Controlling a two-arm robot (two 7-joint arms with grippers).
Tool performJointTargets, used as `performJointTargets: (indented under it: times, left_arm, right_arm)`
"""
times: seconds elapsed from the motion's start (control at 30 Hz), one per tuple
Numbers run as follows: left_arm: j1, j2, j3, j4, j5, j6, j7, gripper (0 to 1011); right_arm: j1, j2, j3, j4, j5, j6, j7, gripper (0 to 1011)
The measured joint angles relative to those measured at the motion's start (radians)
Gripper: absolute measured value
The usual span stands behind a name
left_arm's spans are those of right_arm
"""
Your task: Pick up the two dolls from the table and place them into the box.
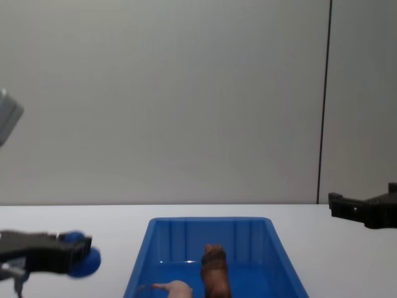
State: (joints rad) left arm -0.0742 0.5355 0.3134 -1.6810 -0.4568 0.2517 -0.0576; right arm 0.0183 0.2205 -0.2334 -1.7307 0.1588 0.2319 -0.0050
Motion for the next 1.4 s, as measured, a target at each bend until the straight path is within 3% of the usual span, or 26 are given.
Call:
performJointTargets:
  times: [0.43, 0.7, 1.0, 1.4]
  left_arm:
    - [-0.072, -0.039, 0.001, -0.021, 0.055, -0.054, -0.097, 163]
    - [-0.134, -0.109, 0.030, -0.012, 0.102, -0.065, -0.147, 122]
    - [-0.157, -0.162, 0.063, -0.014, 0.144, -0.043, -0.132, 387]
    - [-0.165, -0.194, 0.085, -0.022, 0.174, -0.019, -0.106, 794]
  right_arm:
    - [0.000, 0.000, 0.000, 0.000, 0.000, 0.000, 0.000, 1001]
    - [0.000, 0.000, 0.000, 0.000, 0.000, 0.000, 0.000, 1001]
    - [0.000, 0.000, 0.000, 0.000, 0.000, 0.000, 0.000, 1001]
    - [0.000, 0.000, 0.000, 0.000, 0.000, 0.000, 0.000, 1001]
